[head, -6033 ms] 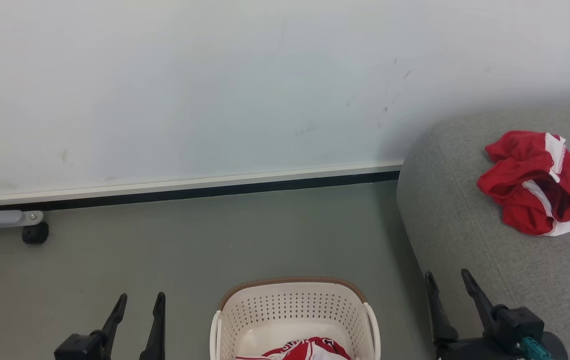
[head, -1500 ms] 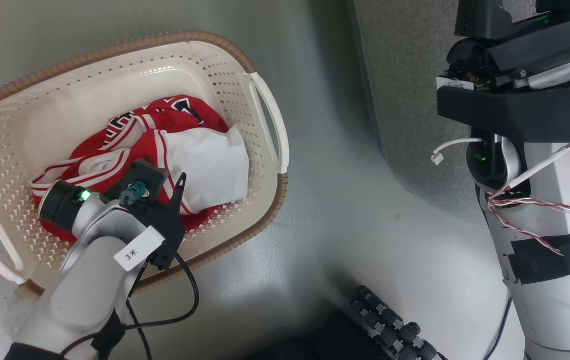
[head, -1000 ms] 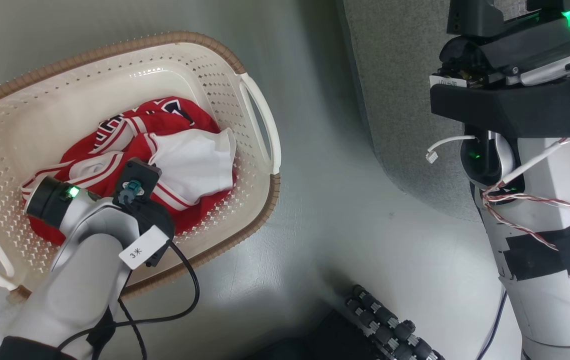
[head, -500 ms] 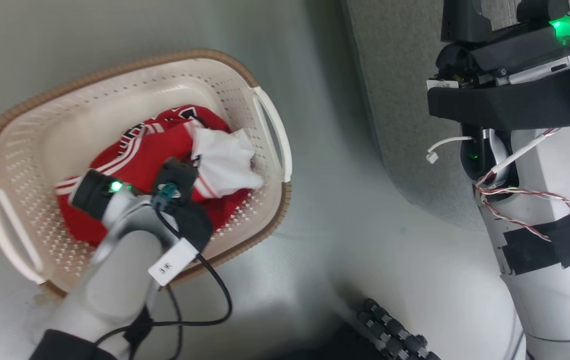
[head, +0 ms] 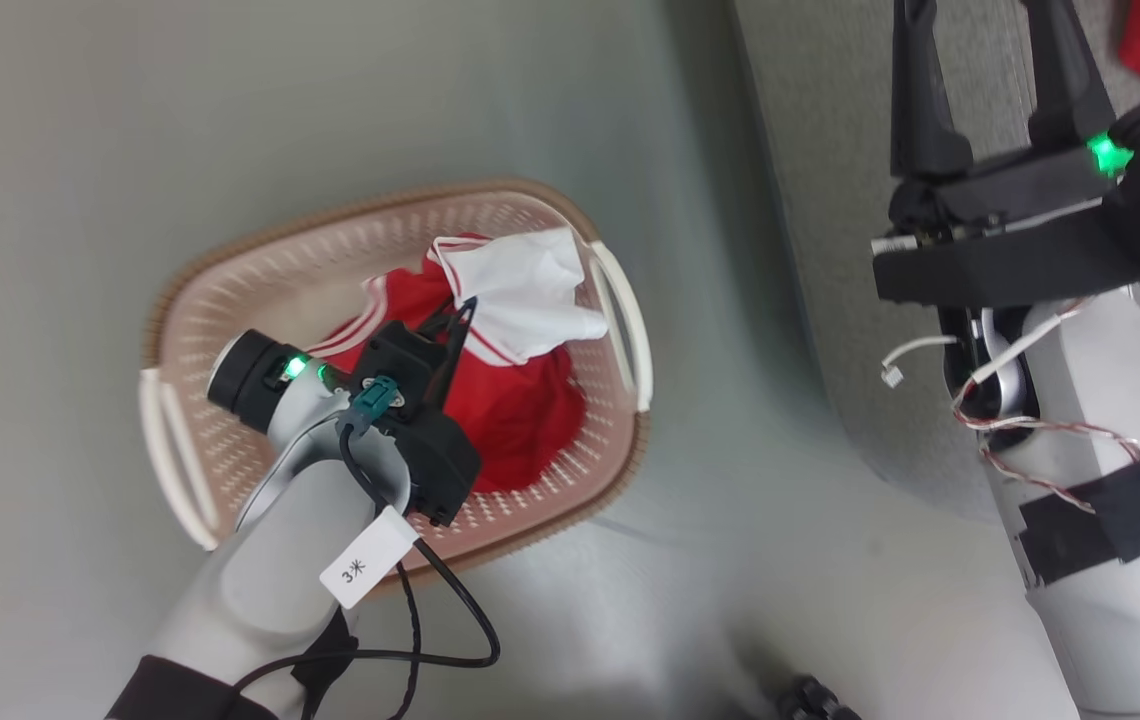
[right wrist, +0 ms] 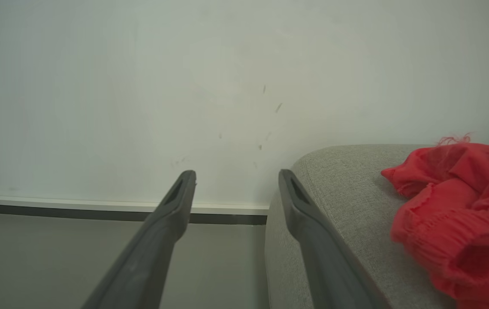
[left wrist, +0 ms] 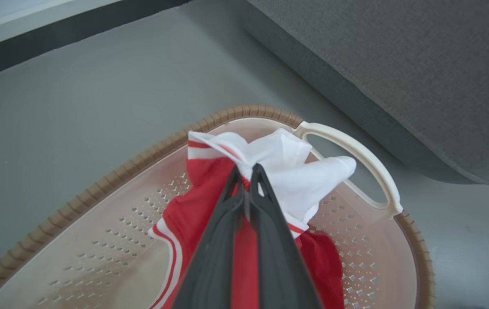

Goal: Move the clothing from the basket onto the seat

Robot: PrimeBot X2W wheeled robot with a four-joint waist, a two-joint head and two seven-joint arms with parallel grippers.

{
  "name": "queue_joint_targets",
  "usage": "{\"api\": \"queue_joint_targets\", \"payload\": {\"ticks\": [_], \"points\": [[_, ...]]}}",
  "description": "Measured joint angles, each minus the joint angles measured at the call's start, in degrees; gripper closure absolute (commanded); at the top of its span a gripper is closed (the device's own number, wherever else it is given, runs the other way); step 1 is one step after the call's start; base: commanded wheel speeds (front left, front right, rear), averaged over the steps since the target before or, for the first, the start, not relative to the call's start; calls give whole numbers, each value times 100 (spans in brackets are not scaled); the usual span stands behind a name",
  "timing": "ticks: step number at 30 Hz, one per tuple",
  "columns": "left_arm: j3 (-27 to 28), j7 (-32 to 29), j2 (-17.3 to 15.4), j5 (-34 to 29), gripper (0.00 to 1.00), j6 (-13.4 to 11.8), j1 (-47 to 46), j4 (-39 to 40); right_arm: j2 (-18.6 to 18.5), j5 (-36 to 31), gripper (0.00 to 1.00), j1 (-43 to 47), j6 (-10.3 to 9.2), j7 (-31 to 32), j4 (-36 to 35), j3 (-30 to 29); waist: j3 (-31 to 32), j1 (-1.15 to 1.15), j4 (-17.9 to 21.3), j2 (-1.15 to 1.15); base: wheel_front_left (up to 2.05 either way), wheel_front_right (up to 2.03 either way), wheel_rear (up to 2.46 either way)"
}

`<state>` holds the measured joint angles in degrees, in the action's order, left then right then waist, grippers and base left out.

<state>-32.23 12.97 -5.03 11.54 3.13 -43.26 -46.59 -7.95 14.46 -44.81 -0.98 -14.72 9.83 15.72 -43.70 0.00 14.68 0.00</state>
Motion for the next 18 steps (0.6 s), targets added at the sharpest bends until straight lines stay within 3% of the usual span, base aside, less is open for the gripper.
{"api": "queue_joint_targets", "payload": {"ticks": [18], "points": [[2, 133, 115, 310, 100, 296, -142, 548, -107, 5, 0, 1149, -11, 0, 436, -171, 1510, -1, -792, 0, 0, 0, 0]]}}
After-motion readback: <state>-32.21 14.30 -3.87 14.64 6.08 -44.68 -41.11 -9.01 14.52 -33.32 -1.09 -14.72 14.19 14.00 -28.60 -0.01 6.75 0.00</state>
